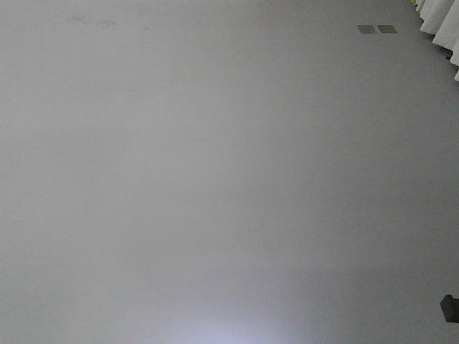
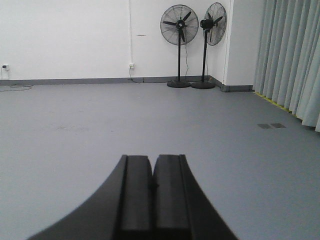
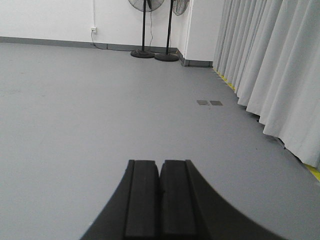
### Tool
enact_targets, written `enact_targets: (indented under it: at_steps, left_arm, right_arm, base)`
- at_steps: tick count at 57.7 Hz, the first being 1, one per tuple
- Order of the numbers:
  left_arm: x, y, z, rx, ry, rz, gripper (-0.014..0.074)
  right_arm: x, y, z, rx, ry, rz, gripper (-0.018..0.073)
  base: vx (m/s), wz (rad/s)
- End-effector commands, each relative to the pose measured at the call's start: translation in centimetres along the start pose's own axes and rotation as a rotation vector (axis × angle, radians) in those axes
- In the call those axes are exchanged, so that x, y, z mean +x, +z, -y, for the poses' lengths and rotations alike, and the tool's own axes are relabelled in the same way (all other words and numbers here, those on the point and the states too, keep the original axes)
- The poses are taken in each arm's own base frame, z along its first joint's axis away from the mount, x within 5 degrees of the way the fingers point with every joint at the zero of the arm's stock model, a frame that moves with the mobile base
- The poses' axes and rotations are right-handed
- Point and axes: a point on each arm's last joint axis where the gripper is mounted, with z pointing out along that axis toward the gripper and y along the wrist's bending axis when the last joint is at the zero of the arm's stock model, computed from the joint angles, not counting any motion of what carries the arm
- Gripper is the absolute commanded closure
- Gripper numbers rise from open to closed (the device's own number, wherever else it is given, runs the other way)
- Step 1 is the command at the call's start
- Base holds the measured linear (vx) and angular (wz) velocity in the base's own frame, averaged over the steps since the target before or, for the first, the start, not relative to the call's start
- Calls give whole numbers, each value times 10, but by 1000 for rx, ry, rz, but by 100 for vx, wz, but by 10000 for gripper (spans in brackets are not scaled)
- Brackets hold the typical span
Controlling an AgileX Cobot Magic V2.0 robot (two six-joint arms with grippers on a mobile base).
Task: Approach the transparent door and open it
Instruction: 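Drive the base across the grey floor, turning toward the door area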
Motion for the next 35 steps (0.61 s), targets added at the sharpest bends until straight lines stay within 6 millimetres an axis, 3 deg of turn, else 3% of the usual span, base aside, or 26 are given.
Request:
enact_targets:
  at_steps: [1, 35]
  left_arm:
    - [3, 0, 0, 5, -4, 58, 602]
    - [3, 0, 0, 5, -4, 58, 602]
  right_arm:
    - [-3, 0, 1, 11, 0, 76, 567]
    - [-3, 0, 1, 11, 0, 76, 567]
  base:
    - [0, 0]
    - [4, 0]
